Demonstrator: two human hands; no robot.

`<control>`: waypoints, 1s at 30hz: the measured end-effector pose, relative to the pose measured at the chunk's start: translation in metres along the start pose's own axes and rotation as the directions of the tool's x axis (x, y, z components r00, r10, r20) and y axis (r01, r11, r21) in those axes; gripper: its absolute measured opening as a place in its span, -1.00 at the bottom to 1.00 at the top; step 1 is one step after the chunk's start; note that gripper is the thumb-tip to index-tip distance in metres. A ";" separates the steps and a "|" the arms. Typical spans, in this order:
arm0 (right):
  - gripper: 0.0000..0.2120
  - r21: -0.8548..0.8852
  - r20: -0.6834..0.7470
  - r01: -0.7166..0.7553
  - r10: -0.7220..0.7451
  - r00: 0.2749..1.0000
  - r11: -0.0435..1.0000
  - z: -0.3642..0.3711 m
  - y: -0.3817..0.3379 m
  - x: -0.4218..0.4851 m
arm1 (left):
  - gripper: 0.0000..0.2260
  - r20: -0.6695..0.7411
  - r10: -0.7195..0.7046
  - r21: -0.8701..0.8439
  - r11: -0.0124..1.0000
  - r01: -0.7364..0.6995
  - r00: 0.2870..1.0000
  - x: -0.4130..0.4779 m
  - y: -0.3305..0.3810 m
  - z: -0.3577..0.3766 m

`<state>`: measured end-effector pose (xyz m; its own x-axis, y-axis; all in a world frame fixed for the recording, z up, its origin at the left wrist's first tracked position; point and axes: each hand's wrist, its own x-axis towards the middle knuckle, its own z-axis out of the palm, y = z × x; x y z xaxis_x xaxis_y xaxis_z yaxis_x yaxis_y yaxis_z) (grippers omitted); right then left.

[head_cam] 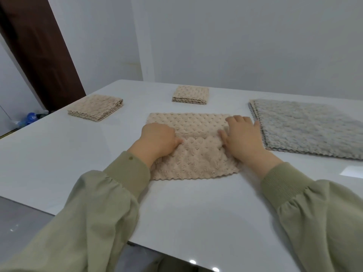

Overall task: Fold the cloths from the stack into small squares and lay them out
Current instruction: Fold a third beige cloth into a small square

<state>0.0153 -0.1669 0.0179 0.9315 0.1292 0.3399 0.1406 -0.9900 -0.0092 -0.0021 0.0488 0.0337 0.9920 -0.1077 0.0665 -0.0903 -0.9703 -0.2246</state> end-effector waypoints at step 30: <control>-0.53 0.134 0.443 0.160 -0.204 0.873 0.978 -0.009 -0.004 0.011 | -0.51 0.054 0.023 -0.444 0.896 0.004 0.998 -0.003 -0.060 0.041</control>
<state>0.0225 -0.1622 0.0302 0.9331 0.3396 -0.1183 0.3319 -0.9399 -0.0805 0.0040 0.1160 0.0066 0.9930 -0.1179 0.0092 -0.1168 -0.9659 0.2311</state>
